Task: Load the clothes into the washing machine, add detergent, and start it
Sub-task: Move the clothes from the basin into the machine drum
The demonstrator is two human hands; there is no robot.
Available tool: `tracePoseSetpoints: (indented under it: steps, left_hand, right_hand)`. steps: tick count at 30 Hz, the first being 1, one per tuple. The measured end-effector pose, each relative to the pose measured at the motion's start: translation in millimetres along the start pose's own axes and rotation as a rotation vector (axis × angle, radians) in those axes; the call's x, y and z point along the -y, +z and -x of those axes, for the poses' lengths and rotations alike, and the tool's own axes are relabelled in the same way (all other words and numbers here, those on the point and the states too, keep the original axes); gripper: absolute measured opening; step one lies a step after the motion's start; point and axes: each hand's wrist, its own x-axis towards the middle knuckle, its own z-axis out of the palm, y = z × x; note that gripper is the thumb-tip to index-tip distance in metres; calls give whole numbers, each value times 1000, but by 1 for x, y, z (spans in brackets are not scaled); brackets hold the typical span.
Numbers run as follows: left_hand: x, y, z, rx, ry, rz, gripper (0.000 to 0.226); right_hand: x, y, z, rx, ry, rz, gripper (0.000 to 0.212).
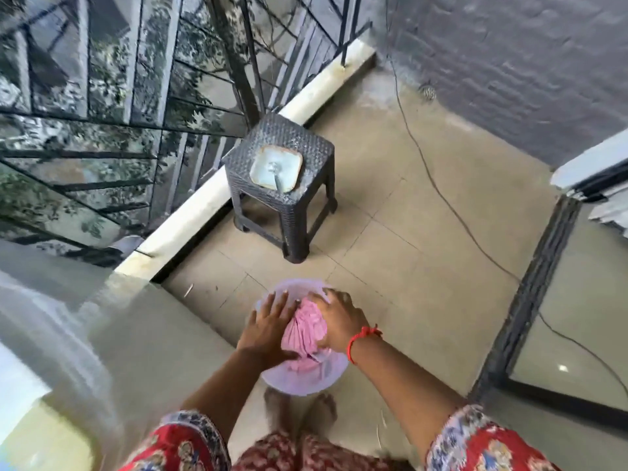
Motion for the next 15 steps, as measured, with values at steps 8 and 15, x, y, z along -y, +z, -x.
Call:
tracePoseSetpoints:
  steps: [8,15]
  left_hand:
    - [34,112,-128,120,-36,-11,116]
    - [71,250,-213,229,-101,-97,131]
  right_hand:
    - [-6,117,-122,60,68,-3,115]
    - [-43,248,-215,238,284,-98,128]
